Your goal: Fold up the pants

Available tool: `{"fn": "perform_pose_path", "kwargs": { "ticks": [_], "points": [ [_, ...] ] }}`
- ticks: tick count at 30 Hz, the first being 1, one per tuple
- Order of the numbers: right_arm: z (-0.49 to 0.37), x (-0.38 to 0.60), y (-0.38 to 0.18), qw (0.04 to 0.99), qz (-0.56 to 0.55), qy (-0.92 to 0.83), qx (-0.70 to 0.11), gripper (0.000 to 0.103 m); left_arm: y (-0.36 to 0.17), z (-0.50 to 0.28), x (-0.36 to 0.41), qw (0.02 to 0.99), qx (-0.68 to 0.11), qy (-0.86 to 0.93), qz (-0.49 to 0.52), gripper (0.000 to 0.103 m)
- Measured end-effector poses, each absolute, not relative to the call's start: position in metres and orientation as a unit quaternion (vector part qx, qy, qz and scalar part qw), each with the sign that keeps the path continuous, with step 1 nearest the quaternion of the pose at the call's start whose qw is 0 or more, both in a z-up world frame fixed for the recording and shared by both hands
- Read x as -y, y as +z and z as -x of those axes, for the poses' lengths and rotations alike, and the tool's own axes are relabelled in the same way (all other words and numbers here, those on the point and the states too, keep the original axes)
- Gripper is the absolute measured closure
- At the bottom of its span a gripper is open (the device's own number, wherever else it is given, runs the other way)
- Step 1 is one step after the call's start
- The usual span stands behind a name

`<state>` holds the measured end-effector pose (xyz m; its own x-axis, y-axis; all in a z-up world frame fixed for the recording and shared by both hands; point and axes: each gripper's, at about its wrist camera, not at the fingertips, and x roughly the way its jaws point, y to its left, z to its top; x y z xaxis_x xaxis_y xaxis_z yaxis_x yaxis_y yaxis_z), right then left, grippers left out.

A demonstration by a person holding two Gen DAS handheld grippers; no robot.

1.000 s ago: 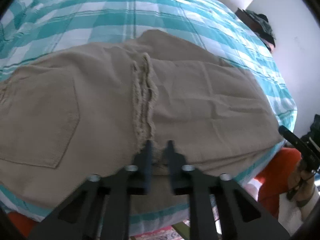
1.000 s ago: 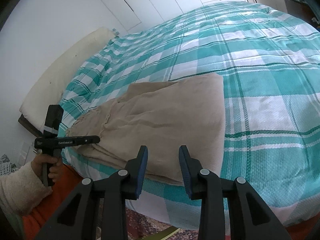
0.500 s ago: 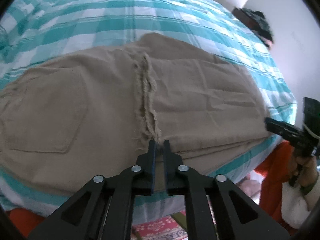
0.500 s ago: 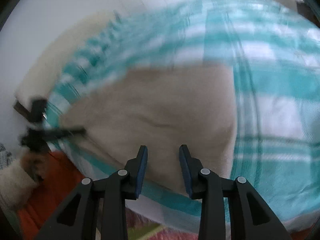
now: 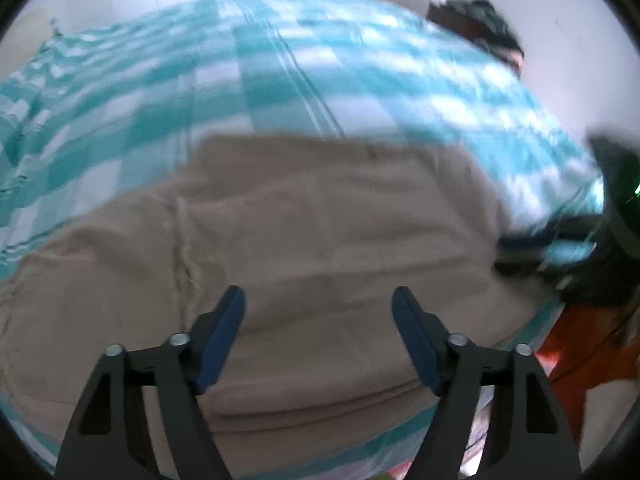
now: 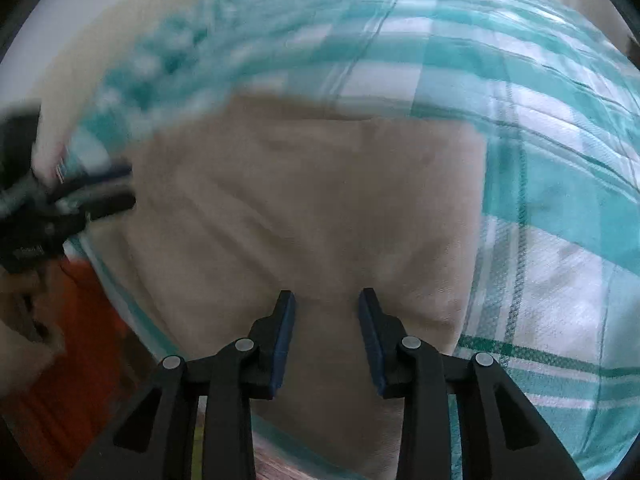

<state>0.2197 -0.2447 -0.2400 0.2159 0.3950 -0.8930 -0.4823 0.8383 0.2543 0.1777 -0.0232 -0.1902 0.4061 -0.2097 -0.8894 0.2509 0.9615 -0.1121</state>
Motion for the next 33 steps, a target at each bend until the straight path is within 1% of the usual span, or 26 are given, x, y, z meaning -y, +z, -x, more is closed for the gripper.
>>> {"fn": "perform_pose_path", "kwargs": {
  "ticks": [1,2,7,8,9,12,13,14,16,18,20,22,25,27,28,30,33],
  "points": [
    [-0.221,0.242,-0.236,0.777,0.048,0.284,-0.560,0.068,-0.196,-0.176,0.024,0.831,-0.539,-0.137,-0.021,0.042],
    [-0.225,0.241,-0.230,0.772,0.052,0.288,-0.565,0.069,-0.204,-0.172,0.022,0.822,-0.552,-0.137,-0.017,0.045],
    [-0.266,0.240,-0.187,0.811,0.053,0.270,-0.516,0.068,-0.206,-0.158,0.008,0.823,-0.554,-0.126,0.016,0.045],
    [-0.274,0.238,-0.188,0.814,0.048,0.266,-0.514,0.065,-0.205,-0.157,0.007,0.822,-0.555,-0.125,0.015,0.045],
    [-0.283,0.237,-0.194,0.813,0.041,0.262,-0.518,0.063,-0.205,-0.156,0.008,0.822,-0.556,-0.124,0.013,0.045],
    [-0.306,0.232,-0.246,0.774,0.024,0.242,-0.584,0.062,-0.204,-0.154,0.011,0.822,-0.557,-0.117,0.007,0.045],
    [-0.306,0.233,-0.256,0.772,0.018,0.241,-0.588,0.062,-0.203,-0.153,0.012,0.822,-0.558,-0.113,0.006,0.045],
    [-0.302,0.234,-0.254,0.780,0.018,0.240,-0.577,0.063,-0.202,-0.154,0.013,0.823,-0.557,-0.109,0.004,0.043],
    [-0.290,0.238,-0.239,0.795,0.015,0.230,-0.561,0.063,-0.201,-0.153,0.014,0.825,-0.555,-0.101,0.001,0.038],
    [-0.268,0.242,-0.212,0.811,0.003,0.243,-0.532,0.063,-0.202,-0.153,0.013,0.829,-0.552,-0.091,-0.002,0.032],
    [-0.237,0.243,-0.190,0.824,0.011,0.255,-0.505,0.063,-0.202,-0.153,0.011,0.830,-0.552,-0.086,0.002,0.031],
    [-0.210,0.245,-0.184,0.827,0.006,0.267,-0.495,0.063,-0.201,-0.152,0.010,0.831,-0.550,-0.081,0.002,0.029],
    [-0.181,0.244,-0.195,0.827,0.000,0.267,-0.495,0.063,-0.201,-0.150,0.010,0.834,-0.547,-0.075,-0.003,0.026],
    [-0.171,0.244,-0.222,0.813,-0.010,0.255,-0.523,0.062,-0.201,-0.148,0.010,0.835,-0.546,-0.073,-0.006,0.025],
    [-0.167,0.249,-0.231,0.815,-0.034,0.247,-0.522,0.062,-0.200,-0.147,0.010,0.836,-0.544,-0.072,-0.007,0.025],
    [-0.164,0.252,-0.234,0.820,-0.055,0.245,-0.514,0.062,-0.199,-0.146,0.010,0.838,-0.541,-0.070,-0.009,0.024],
    [-0.165,0.252,-0.236,0.820,-0.048,0.244,-0.515,0.062,-0.198,-0.144,0.009,0.839,-0.539,-0.068,-0.009,0.024]
  ]
}}
